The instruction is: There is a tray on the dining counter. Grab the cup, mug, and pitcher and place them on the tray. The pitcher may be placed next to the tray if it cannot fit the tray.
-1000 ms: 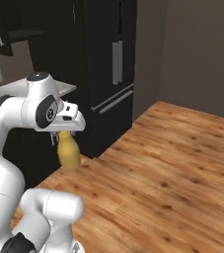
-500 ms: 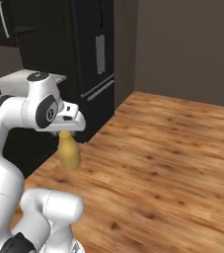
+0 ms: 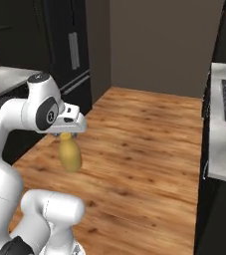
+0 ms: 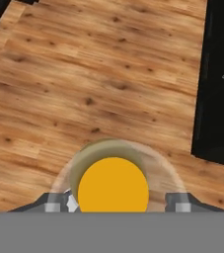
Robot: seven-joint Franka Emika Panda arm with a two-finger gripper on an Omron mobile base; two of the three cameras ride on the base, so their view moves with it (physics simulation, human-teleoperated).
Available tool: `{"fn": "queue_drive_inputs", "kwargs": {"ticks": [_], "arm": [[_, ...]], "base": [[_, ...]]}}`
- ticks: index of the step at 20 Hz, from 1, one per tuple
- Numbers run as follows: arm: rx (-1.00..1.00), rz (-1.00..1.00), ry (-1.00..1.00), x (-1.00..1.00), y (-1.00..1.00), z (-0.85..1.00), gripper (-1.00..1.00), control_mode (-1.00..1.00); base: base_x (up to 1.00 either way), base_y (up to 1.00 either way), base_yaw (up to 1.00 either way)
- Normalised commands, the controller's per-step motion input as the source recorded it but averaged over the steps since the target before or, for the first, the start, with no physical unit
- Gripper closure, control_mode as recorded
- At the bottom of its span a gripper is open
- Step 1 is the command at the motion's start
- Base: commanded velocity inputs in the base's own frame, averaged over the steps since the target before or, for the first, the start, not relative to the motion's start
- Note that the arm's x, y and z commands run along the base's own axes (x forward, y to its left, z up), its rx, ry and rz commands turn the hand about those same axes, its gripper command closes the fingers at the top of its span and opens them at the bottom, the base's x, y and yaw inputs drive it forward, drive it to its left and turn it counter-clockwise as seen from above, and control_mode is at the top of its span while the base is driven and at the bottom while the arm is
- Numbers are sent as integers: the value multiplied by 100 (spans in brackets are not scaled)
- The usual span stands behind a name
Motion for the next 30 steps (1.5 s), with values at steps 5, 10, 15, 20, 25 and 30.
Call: {"fn": "queue_drive_inputs", "kwargs": {"ticks": [5, 10, 15, 20, 25, 30], "arm": [[0, 0, 0, 0, 0, 0, 100, 100], [0, 0, 0, 0, 0, 0, 100, 100], [0, 0, 0, 0, 0, 0, 100, 100], [0, 0, 0, 0, 0, 0, 100, 100], [0, 0, 0, 0, 0, 0, 100, 100], [0, 0, 0, 0, 0, 0, 100, 100]], "base": [[-18, -82, -18], [0, -98, -18], [0, -100, -18], [0, -98, -18], [12, -81, -17], [24, -64, -17]]}}
